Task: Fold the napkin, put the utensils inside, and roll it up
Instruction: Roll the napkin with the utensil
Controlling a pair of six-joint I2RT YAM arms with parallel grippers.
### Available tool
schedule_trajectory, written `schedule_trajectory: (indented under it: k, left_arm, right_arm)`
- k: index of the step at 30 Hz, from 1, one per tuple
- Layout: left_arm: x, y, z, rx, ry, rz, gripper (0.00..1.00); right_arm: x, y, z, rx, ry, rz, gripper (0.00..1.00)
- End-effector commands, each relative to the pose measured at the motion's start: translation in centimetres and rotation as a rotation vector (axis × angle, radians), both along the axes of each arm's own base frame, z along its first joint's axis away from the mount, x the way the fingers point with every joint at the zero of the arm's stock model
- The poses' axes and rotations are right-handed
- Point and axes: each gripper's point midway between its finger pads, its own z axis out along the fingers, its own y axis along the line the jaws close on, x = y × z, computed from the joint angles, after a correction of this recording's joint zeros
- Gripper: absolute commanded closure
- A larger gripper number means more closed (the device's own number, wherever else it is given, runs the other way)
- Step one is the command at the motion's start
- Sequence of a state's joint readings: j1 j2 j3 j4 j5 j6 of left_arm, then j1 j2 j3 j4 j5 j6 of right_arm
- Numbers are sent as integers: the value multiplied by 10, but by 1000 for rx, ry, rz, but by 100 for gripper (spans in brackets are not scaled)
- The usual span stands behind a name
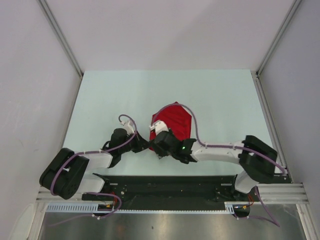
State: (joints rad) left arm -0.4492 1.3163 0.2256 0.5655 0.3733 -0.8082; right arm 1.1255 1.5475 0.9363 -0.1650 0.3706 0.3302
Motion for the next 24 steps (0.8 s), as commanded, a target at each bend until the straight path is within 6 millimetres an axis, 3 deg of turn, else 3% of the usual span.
schedule_trajectory:
  k: [1, 6, 14, 20, 24]
  left_arm:
    - [7, -8, 19, -27, -36, -28, 100]
    - [8, -7, 18, -25, -28, -27, 100]
    - [10, -4, 17, -32, -19, -23, 100]
    - [11, -2, 17, -35, -14, -17, 100]
    - [11, -1, 18, -39, -10, -16, 100]
  right_arm:
    - [12, 38, 4, -141, -223, 97, 28]
    - [5, 56, -6, -201, -296, 137, 28]
    - [7, 61, -32, -287, -330, 159, 28]
    - [19, 46, -47, -389, -372, 85, 31]
    - [19, 23, -54, -469, -380, 47, 32]
